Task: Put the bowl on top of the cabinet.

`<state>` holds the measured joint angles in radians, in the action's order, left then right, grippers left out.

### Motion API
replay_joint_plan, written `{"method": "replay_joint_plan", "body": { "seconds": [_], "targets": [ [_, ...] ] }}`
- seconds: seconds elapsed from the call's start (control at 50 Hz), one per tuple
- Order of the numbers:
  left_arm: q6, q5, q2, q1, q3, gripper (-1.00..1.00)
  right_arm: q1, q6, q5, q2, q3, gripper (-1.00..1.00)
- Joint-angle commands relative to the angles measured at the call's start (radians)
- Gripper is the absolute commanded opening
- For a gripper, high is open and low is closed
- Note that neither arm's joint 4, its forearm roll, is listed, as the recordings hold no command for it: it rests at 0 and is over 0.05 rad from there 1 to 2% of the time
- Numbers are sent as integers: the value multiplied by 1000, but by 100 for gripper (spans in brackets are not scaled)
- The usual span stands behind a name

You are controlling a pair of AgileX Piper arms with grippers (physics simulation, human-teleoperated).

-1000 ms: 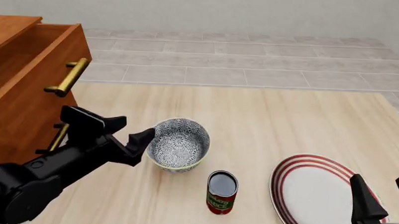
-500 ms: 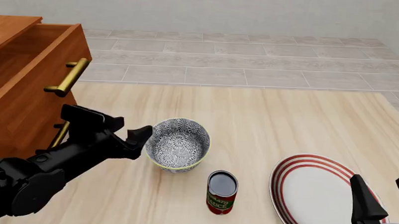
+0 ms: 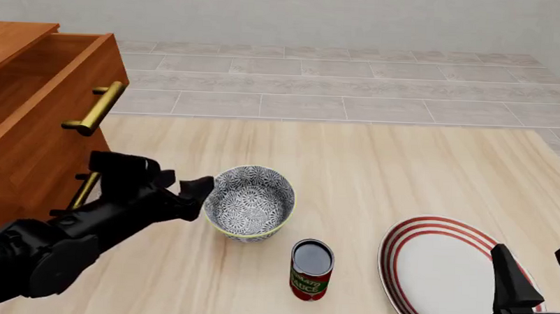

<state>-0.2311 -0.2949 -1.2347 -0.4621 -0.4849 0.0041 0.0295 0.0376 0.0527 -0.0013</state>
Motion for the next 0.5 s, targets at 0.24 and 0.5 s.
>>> {"method": "replay_joint_plan", "body": {
  "seconds": [0.24,0.5],
  "targets": [
    [-22,-23,-62,49,13,100,-1,2,-3,-2,0,100],
    [-43,-63,-115,58,22,100,-2,0,-8,-6,0,100]
  ]
}}
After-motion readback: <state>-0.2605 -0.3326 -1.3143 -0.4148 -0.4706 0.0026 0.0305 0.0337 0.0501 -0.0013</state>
